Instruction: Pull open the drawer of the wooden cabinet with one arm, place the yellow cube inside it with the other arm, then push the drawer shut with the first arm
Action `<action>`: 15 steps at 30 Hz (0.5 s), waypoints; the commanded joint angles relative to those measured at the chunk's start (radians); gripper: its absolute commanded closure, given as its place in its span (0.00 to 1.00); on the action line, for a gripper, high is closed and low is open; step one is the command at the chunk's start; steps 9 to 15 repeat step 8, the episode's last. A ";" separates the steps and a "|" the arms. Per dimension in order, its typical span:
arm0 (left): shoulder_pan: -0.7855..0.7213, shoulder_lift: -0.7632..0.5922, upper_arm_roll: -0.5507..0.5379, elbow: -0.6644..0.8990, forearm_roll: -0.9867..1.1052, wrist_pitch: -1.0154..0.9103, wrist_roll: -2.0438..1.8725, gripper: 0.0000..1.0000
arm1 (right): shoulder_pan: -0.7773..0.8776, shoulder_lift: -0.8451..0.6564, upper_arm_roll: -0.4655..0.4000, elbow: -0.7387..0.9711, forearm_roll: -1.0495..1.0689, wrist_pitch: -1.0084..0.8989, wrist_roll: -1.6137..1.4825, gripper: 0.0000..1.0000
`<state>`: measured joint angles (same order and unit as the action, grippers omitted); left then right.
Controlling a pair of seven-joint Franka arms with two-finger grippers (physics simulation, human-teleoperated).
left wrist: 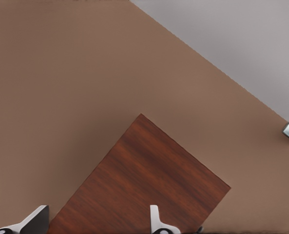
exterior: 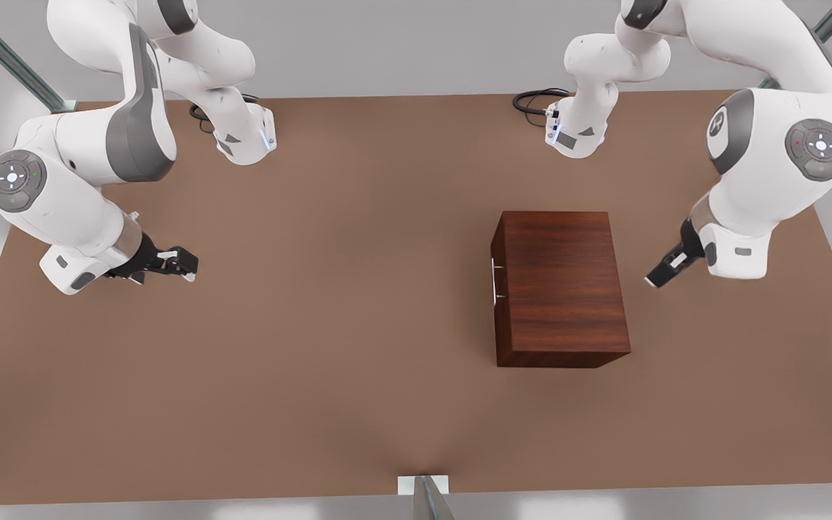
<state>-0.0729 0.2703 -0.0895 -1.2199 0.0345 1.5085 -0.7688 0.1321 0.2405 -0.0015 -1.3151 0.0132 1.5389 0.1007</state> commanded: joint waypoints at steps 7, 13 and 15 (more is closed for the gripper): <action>-0.001 0.000 0.001 0.003 0.001 -0.036 0.812 0.00 | 0.000 0.002 0.000 0.001 0.001 0.001 -0.009 0.00; -0.004 0.001 0.001 0.003 0.001 -0.036 0.812 0.00 | 0.000 0.005 0.001 0.001 0.001 0.003 -0.009 0.00; -0.004 0.001 0.001 0.003 0.001 -0.036 0.812 0.00 | 0.000 0.005 0.001 0.001 0.001 0.003 -0.009 0.00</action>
